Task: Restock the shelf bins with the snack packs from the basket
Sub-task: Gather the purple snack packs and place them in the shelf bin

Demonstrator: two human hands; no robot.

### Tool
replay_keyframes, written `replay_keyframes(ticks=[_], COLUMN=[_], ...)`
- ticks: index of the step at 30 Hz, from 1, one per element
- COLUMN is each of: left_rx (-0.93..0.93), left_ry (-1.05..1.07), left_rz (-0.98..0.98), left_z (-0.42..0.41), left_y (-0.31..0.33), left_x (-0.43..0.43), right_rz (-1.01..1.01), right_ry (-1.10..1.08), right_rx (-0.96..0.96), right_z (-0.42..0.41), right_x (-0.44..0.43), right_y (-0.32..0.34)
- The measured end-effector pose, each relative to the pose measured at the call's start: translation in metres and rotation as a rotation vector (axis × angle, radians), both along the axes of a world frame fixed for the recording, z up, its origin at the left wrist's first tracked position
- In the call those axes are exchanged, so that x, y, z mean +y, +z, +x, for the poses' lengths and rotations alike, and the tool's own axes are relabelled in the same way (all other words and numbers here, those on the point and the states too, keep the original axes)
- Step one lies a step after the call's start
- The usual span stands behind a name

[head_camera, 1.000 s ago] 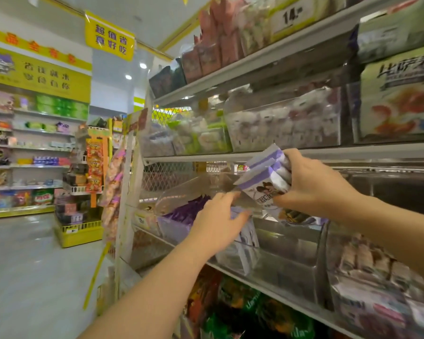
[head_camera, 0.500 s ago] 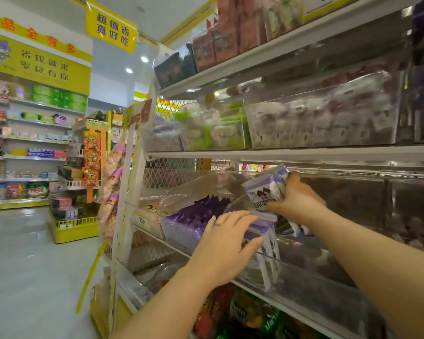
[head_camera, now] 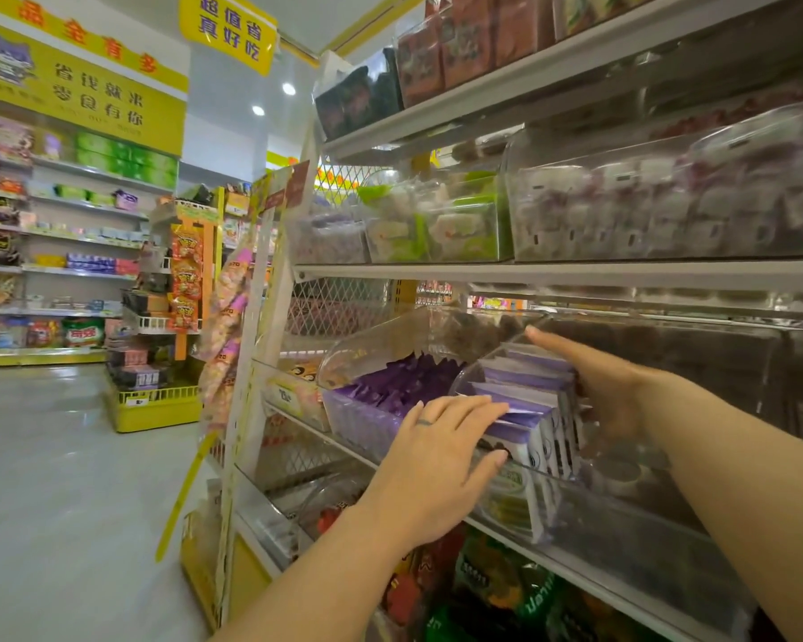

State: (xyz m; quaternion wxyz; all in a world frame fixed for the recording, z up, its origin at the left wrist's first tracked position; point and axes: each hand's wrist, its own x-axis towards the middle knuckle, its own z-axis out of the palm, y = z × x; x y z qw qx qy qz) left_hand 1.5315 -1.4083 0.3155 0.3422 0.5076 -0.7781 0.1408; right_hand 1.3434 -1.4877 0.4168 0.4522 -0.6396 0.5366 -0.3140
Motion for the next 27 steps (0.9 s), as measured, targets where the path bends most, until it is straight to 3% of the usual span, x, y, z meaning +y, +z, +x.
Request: replay_keyframes(ticks=[2, 7, 12, 16, 20, 23, 27], left_rx=[-0.008, -0.017, -0.036, -0.005, 0.133, 0.242, 0.357], left_ry=[0.006, 0.019, 0.058, 0.091, 0.145, 0.253, 0.427], left_rz=[-0.005, 0.013, 0.058, 0.056, -0.082, -0.178, -0.206], left_z=[0.0, -0.001, -0.003, -0.004, 0.005, 0.02, 0.047], left_y=[-0.001, 0.001, 0.006, 0.013, -0.002, -0.039, -0.115], left_x=[0.0, 0.002, 0.006, 0.017, 0.045, 0.077, 0.133], right_rz=[0.004, -0.193, -0.151, -0.643, -1.196, -1.339, -1.28], right_ry=[-0.042, -0.133, -0.112, -0.219, -0.069, 0.135, 0.323], right_rx=[-0.031, 0.407, 0.532, 0.479, 0.449, 0.408, 0.398], right_z=[0.002, 0.006, 0.005, 0.004, 0.023, 0.046, 0.081], right_x=[0.001, -0.003, 0.007, 0.023, 0.079, 0.124, 0.163], right_y=[-0.002, -0.013, 0.007, 0.013, -0.015, -0.061, -0.146])
